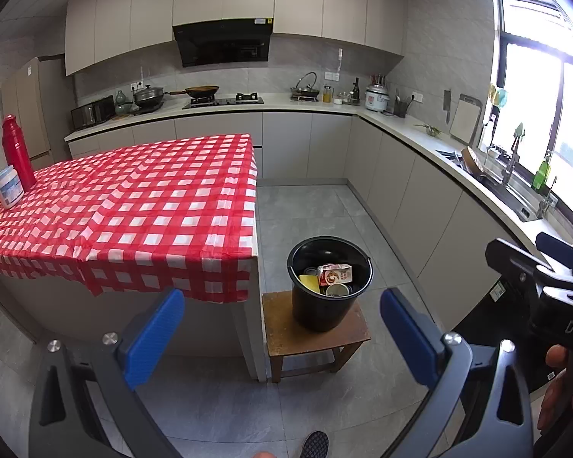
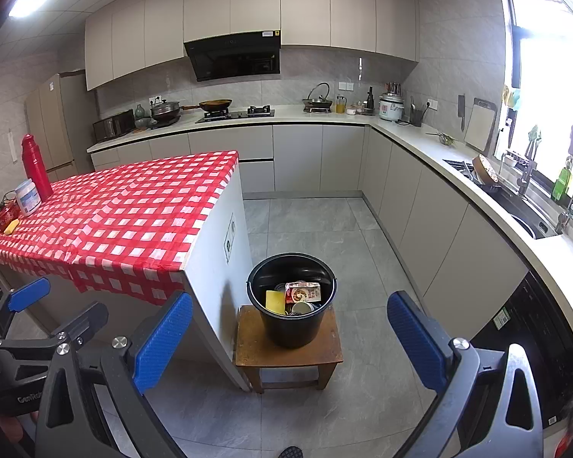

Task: Collect trash

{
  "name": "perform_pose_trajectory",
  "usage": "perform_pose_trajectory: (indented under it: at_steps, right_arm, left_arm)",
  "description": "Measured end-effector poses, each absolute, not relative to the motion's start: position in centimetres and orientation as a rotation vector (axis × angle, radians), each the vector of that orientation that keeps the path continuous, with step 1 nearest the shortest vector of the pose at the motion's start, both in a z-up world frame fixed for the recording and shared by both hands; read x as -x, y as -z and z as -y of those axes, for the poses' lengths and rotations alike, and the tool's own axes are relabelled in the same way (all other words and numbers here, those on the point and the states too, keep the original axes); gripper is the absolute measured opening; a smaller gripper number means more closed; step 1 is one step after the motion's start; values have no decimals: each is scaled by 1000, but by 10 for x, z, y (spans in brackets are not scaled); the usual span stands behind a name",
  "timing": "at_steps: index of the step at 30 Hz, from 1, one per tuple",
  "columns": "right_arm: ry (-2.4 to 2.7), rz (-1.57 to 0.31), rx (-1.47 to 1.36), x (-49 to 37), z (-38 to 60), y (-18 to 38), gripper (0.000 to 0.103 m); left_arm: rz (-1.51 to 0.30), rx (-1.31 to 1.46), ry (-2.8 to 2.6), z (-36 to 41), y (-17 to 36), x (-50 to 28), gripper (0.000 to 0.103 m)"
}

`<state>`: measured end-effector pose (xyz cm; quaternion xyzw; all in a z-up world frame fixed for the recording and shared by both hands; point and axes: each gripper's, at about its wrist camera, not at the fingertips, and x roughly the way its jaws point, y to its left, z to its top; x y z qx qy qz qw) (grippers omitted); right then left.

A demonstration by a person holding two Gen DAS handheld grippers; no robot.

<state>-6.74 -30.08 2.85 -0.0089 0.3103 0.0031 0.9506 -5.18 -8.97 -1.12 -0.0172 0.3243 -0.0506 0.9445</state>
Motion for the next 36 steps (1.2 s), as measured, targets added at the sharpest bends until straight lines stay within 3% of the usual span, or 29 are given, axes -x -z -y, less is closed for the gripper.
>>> perform_pose_trajectory:
  at_steps: [36]
  right_arm:
    - [-1,-624,15,62,300,-28,103]
  left_arm:
    - [-641,14,127,95,4,48,103]
